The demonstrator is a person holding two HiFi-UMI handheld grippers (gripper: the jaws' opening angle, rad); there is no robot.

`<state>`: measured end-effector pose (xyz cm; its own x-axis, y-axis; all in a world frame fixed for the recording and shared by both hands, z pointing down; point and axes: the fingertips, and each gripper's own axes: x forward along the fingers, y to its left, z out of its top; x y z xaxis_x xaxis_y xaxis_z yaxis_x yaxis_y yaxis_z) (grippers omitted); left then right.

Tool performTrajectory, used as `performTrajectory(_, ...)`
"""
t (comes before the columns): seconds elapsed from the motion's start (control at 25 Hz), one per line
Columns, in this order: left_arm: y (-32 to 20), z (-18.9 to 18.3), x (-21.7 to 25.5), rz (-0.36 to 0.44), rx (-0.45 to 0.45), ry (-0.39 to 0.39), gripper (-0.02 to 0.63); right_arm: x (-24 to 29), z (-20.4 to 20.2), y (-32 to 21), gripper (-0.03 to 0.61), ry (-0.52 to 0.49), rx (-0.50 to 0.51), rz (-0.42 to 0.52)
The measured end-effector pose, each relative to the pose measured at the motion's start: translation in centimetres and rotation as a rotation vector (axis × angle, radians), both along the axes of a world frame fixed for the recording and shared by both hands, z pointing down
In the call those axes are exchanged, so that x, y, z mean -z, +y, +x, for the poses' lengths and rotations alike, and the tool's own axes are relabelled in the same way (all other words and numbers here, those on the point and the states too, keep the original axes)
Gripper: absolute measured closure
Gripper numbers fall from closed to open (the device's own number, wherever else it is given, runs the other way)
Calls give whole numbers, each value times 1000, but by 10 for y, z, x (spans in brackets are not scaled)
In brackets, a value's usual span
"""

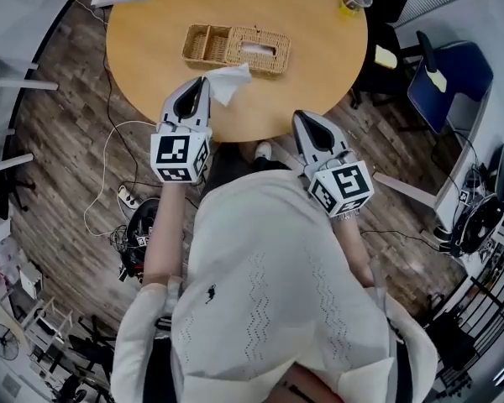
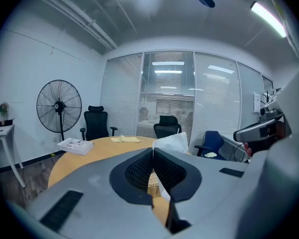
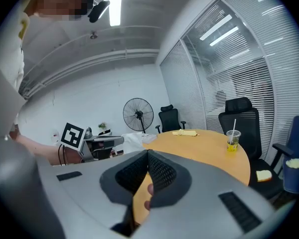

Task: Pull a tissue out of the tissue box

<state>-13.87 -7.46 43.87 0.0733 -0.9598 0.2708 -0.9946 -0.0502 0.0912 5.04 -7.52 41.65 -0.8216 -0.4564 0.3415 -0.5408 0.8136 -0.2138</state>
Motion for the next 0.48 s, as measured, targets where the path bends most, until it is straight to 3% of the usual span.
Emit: performTrajectory(0.48, 32, 31, -2, 16, 33, 22, 600, 1, 21, 5, 577, -9, 20, 21)
